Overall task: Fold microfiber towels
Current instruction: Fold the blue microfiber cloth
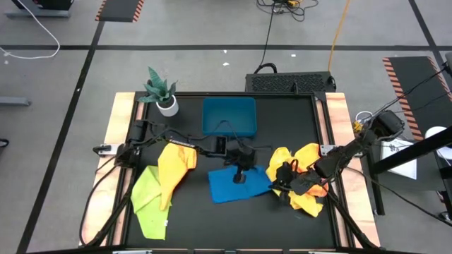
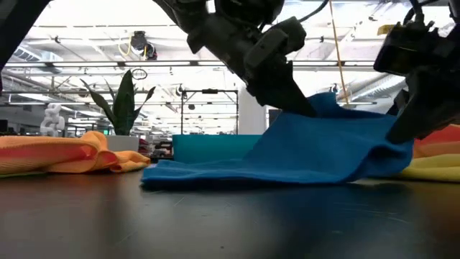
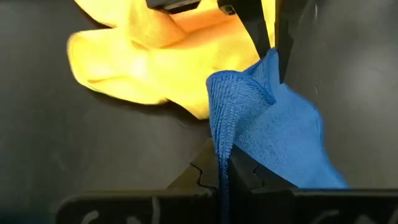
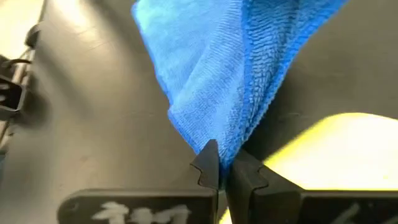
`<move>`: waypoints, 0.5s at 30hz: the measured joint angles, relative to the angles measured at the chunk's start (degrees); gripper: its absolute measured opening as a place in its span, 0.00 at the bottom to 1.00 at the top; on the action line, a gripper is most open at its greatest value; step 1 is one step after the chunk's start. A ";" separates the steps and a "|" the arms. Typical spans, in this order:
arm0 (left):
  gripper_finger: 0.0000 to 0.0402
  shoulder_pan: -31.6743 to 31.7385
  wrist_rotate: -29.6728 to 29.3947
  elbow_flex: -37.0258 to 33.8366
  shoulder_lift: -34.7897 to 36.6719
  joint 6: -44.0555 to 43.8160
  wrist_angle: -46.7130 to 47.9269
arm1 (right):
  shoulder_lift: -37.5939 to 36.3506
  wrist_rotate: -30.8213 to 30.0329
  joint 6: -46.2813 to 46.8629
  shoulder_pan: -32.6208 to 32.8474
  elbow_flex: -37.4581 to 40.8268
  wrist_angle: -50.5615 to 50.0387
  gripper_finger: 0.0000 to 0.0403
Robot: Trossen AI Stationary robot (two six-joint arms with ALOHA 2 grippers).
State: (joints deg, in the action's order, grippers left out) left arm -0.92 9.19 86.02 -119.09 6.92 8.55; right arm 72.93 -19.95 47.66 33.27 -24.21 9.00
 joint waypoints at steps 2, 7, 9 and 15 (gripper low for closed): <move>0.01 0.94 1.11 0.00 0.00 -0.10 -1.41 | -1.43 0.01 -0.08 -0.95 0.00 -1.77 0.00; 0.01 2.68 2.24 0.00 0.00 -2.21 -4.25 | -3.69 0.10 -1.08 -4.28 0.00 -3.55 0.00; 0.01 2.94 1.51 0.00 0.00 -2.50 -3.95 | -3.95 0.18 -1.87 -5.33 0.00 -3.59 0.00; 0.01 2.77 1.22 -1.55 0.00 -1.20 -4.25 | -3.94 0.34 -2.26 -6.29 0.00 -3.33 0.00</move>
State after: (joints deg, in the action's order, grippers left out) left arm 1.85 10.41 84.47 -119.09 5.71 4.30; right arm 68.99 -19.62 45.41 26.98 -24.21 5.67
